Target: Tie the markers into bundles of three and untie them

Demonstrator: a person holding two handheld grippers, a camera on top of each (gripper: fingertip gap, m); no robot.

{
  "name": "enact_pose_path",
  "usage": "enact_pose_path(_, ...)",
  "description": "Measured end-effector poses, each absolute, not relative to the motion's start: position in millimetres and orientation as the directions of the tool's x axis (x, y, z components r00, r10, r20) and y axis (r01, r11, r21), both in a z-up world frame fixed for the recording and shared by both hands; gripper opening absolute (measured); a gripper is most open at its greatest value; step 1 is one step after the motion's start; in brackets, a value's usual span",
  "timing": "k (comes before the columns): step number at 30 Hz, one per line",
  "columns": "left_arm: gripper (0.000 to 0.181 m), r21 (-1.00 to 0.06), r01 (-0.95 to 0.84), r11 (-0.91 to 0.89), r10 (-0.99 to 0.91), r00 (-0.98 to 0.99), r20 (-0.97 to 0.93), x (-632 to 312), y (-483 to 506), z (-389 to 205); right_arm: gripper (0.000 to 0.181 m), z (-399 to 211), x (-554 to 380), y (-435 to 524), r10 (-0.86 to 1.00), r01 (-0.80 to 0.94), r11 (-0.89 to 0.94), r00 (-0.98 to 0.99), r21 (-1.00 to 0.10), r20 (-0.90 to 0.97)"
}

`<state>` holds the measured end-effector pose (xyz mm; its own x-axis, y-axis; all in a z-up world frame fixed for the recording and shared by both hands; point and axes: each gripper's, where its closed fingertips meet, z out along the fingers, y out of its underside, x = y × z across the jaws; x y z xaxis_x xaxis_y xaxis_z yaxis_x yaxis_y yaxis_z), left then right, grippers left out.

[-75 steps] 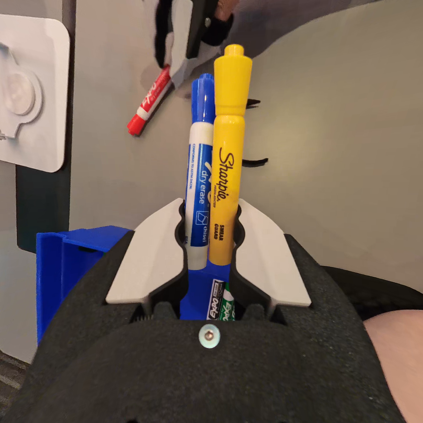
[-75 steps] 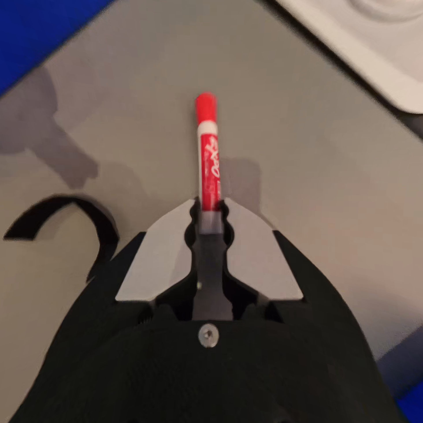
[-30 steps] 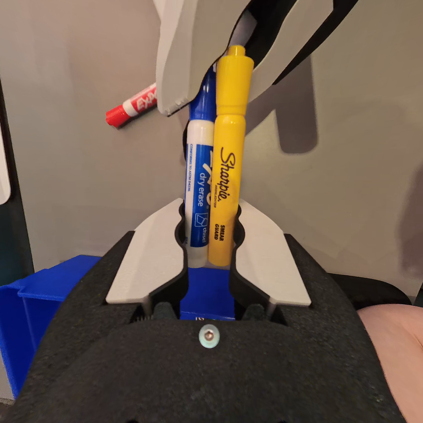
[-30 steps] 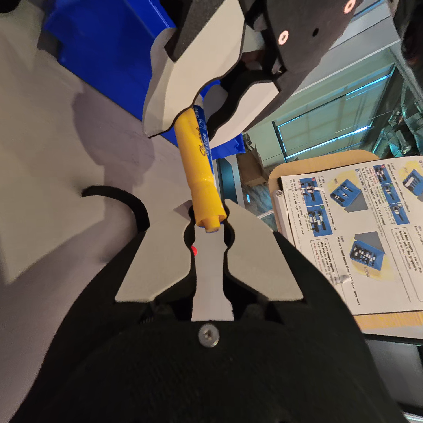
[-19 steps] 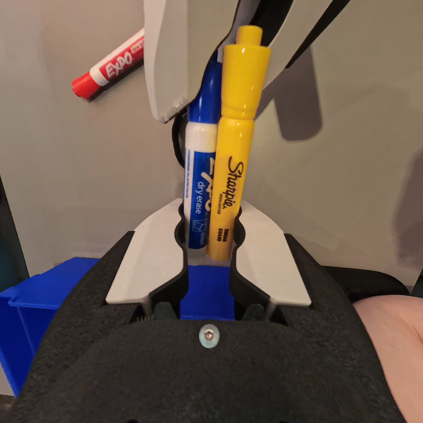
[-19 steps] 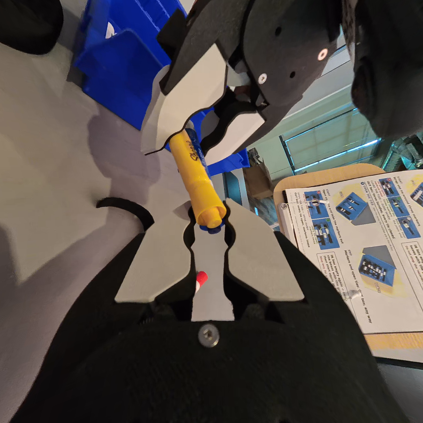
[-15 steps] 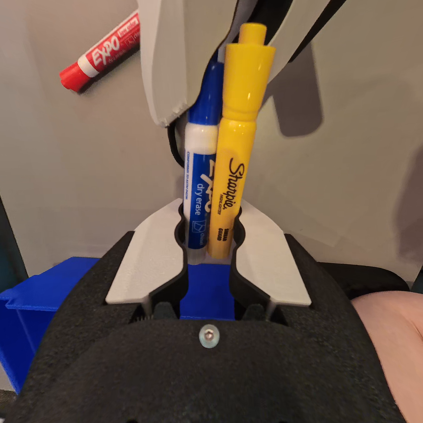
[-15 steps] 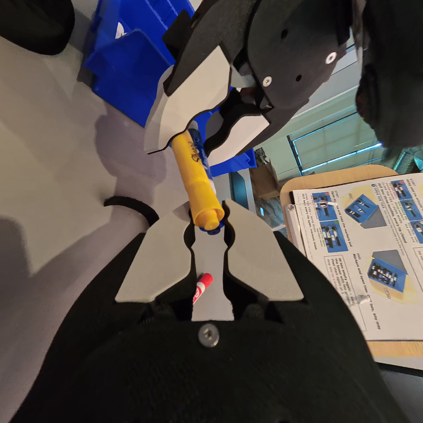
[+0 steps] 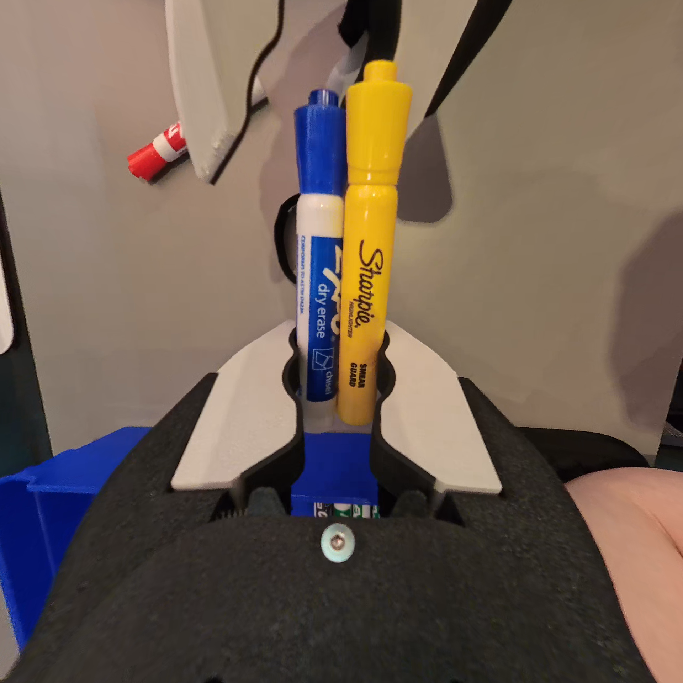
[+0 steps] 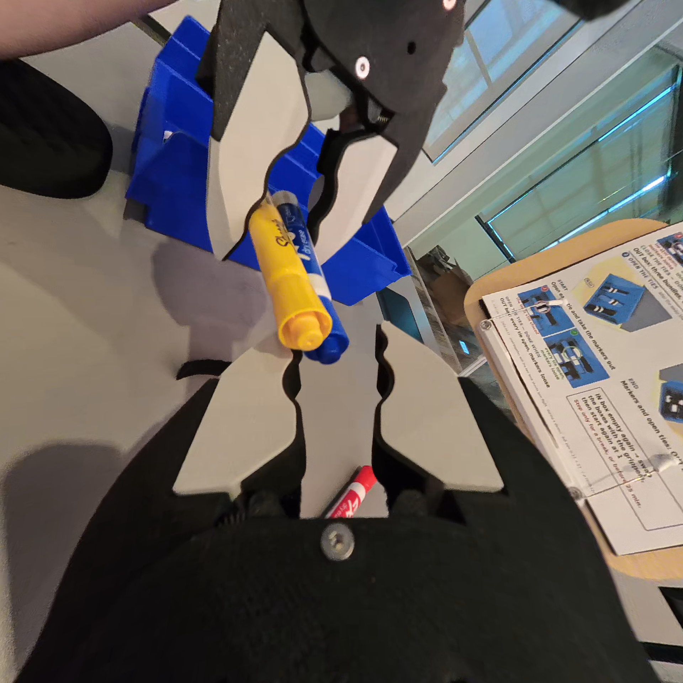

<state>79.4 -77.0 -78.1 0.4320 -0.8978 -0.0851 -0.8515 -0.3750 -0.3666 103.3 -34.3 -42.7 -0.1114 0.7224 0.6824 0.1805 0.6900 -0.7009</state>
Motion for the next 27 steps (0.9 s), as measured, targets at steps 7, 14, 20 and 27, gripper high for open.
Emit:
enact_pose_path(7, 0.038, -0.365, -0.827, -0.429, -0.861, 0.496, -0.112, 60.8, -74.1, -73.1, 0.053, -51.2, 100.3, -33.4, 0.846, 0.2, 0.533, -0.163, -0.822, 0.508)
enact_pose_path(14, 0.038, -0.378, -0.822, -0.425, -0.856, 0.502, -0.128, 59.3, -74.6, -68.2, 0.075, -32.2, 104.6, -50.1, 0.935, 0.141, 0.016, -0.353, -0.99, -0.035)
enact_pose_path(20, 0.038, -0.364, -0.824, -0.433, -0.853, 0.505, -0.129, 59.3, -72.1, -71.6, 0.072, -28.1, 101.3, -52.0, 0.918, 0.118, -0.104, -0.371, -0.988, -0.141)
enact_pose_path(27, 0.038, -0.375, -0.814, -0.444, -0.843, 0.521, -0.132, 55.6, -70.1, -69.8, 0.07, -36.2, 92.6, -50.3, 0.911, 0.136, -0.193, -0.343, -0.972, -0.23)
